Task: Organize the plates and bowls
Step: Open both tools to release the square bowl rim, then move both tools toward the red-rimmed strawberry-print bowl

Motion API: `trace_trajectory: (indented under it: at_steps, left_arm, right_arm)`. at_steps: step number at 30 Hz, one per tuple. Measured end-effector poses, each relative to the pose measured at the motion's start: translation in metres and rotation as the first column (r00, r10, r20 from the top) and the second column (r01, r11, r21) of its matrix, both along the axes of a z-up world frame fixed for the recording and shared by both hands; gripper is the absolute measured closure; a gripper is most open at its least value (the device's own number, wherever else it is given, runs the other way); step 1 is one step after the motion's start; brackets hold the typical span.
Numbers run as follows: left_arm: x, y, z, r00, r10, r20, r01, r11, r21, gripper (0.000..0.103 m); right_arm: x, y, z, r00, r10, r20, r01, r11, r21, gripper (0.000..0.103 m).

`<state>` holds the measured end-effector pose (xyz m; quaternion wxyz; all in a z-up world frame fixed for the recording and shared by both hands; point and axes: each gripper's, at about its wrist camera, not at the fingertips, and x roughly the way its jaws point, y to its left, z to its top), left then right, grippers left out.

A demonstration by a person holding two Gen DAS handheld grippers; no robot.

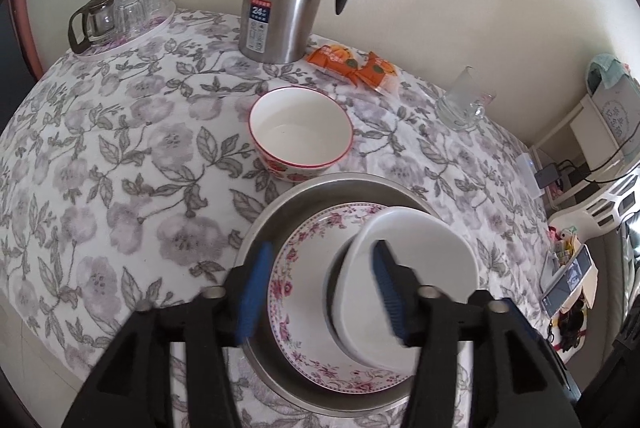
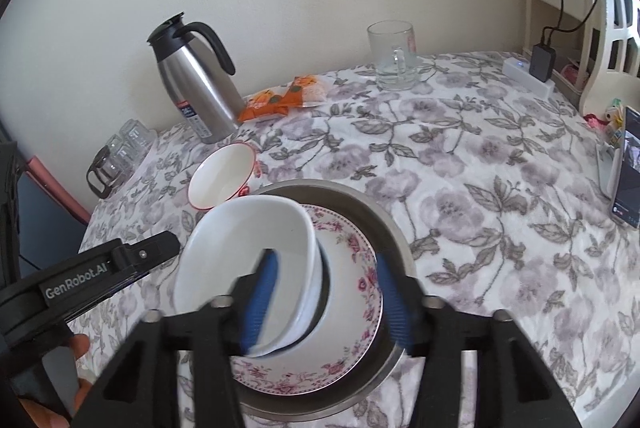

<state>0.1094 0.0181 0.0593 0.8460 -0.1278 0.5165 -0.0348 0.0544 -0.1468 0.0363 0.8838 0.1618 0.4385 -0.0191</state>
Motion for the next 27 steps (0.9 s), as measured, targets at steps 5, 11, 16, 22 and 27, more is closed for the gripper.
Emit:
trace_trajectory:
  at_steps: [5,11,16,22,27]
  left_arm:
    - [0.001,0.007,-0.002,0.999,0.032,-0.003,-0.032,0.999,-0.002,0.026]
    - [0.003,0.017,-0.006,0.996,0.085,-0.009,-0.085,0.996,0.020,0.016]
    - [0.003,0.030,-0.008,0.991,0.133,-0.004,-0.133,0.991,0.021,0.015]
    - [0.004,0.045,-0.010,0.986,0.168,-0.006,-0.168,0.986,0.017,0.011]
    - [0.004,0.061,-0.005,0.978,0.209,0.024,-0.209,0.977,0.036,0.009]
  right_arm:
    - [0.001,-0.001,-0.003,1.000,-0.008,-0.010,0.008,1.000,-0.004,0.035]
    - [0.001,-0.002,-0.004,1.000,-0.012,-0.004,0.012,1.000,-0.008,0.015]
    - [0.002,0.000,-0.004,1.000,-0.006,-0.001,0.006,1.000,-0.015,0.011]
    - [0.002,0.000,-0.003,1.000,-0.008,0.007,0.008,1.000,-0.016,0.000]
    - [0.002,0.001,-0.004,1.000,-0.003,0.007,0.003,1.000,-0.017,0.000]
